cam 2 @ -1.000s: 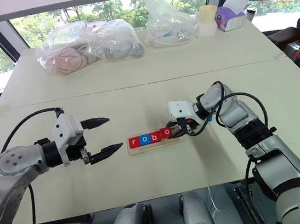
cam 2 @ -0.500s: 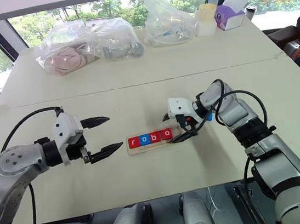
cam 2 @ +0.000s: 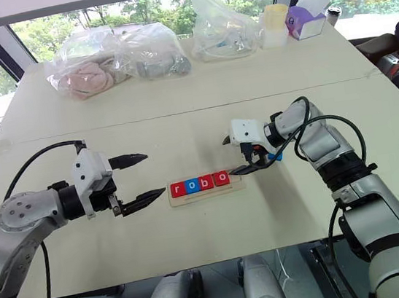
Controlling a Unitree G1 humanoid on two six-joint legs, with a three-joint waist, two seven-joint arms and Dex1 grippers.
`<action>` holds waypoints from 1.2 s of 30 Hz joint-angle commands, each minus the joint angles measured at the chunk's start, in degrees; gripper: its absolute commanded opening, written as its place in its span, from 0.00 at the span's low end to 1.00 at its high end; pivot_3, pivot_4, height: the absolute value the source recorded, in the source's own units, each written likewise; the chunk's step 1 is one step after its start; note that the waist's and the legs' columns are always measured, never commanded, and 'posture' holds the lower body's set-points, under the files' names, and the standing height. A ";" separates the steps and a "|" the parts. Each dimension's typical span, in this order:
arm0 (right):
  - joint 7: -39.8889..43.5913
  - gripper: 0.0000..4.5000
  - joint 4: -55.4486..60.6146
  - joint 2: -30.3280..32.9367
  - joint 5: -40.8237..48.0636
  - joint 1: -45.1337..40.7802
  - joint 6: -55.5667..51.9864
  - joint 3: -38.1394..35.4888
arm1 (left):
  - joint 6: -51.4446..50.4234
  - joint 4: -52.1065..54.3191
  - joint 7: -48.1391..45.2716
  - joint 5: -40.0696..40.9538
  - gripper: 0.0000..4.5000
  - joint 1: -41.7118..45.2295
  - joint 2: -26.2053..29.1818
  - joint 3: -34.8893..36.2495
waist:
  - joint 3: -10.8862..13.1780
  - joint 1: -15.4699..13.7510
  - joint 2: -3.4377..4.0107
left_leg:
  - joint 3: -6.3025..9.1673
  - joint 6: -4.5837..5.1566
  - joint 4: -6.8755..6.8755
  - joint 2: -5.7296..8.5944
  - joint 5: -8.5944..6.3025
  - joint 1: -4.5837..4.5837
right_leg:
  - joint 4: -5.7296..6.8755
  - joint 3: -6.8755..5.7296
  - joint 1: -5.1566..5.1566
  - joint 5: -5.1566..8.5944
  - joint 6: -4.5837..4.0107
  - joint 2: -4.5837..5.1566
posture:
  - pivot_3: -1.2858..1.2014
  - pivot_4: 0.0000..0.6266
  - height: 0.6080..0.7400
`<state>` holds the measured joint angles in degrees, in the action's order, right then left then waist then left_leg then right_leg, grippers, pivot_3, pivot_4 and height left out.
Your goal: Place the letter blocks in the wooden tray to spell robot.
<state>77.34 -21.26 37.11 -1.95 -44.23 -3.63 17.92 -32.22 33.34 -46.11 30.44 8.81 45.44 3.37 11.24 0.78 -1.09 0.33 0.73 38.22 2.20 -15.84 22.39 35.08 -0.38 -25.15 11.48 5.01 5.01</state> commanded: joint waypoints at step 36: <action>-6.19 0.99 3.67 3.76 0.97 1.23 -3.00 -6.77 | 0.21 1.25 0.56 -0.32 1.00 -0.01 -0.28 0.80 | 0.00 -0.18 0.00 | 0.00 0.00 0.01 0.02 0.00 0.00 | 0.01 0.00 0.01 -0.03 0.06 0.00 | 0.52 0.24 0.89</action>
<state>72.69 -20.58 39.75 -2.71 -43.15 -4.49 14.21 -33.04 33.62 -45.87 30.45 8.32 45.42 3.43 11.24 0.61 -1.08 0.34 0.73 38.23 2.21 -15.84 22.39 35.09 -0.37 -25.14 11.45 5.07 5.02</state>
